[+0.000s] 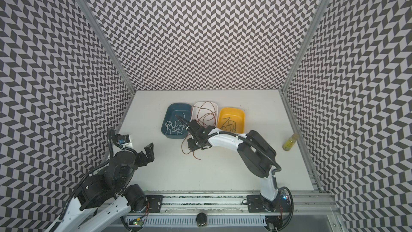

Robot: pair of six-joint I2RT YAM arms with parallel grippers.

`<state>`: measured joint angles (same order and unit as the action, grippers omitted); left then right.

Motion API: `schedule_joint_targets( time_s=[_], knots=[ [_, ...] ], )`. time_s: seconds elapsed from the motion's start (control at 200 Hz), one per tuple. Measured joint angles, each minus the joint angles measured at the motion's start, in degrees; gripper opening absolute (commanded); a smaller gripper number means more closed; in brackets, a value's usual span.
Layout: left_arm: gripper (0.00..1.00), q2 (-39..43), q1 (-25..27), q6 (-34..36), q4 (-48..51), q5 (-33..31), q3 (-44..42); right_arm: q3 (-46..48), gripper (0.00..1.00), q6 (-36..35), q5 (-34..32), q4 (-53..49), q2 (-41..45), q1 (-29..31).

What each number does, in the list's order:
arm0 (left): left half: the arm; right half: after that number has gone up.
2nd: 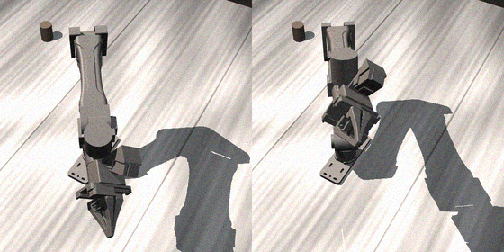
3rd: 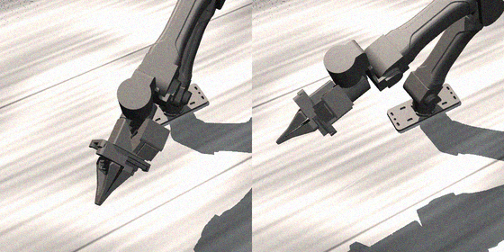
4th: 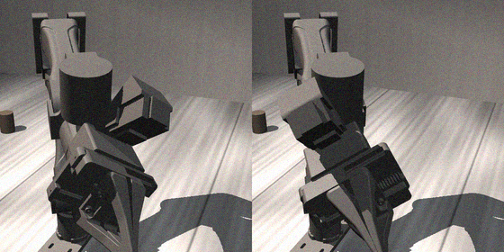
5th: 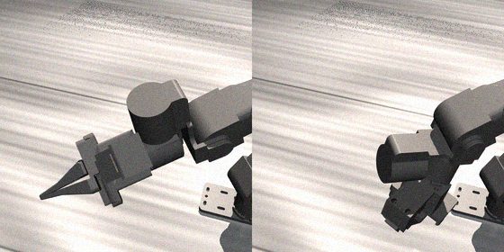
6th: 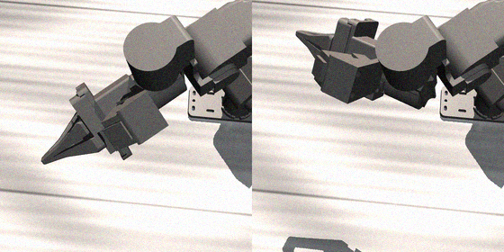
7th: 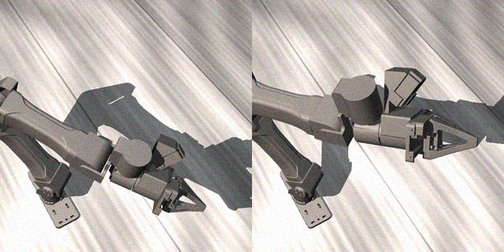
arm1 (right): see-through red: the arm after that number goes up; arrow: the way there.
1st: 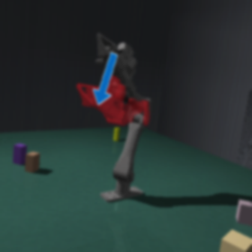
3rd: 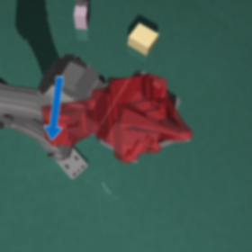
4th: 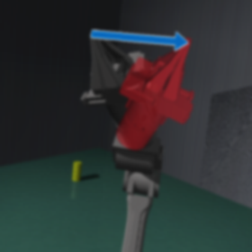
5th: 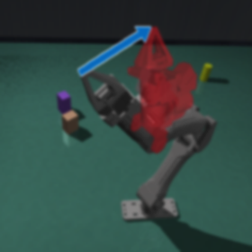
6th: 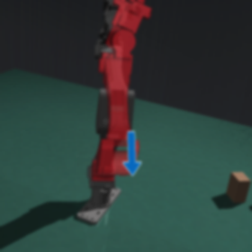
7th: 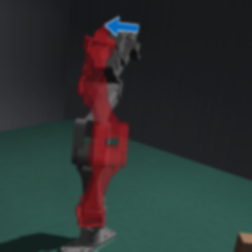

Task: Untangle the cables
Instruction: 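Grasp the loose red wire with the right gripper, then lift the red wire with the right gripper over the white tub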

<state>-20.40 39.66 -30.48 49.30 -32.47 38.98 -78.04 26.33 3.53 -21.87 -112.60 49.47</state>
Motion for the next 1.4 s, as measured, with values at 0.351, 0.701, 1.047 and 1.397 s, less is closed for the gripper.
schedule_joint_targets(
  time_s=[0.351,0.701,1.047,1.397],
  knots=[
    [1.00,0.00,0.00,0.00,0.00,0.00,0.00,-0.11,0.24,1.79,0.81,0.46,-2.23,-1.01],
    [1.00,0.00,0.00,0.00,0.00,0.00,-0.02,-2.80,0.34,1.57,0.85,0.66,-4.90,-1.46],
    [1.00,0.00,0.00,0.02,0.00,-0.02,-0.07,-4.39,0.15,1.25,0.66,0.87,-6.45,-2.12],
    [1.00,0.00,-0.07,0.02,0.00,0.00,-0.07,-1.14,0.00,1.03,1.05,0.83,-3.54,-1.84]
  ],
)
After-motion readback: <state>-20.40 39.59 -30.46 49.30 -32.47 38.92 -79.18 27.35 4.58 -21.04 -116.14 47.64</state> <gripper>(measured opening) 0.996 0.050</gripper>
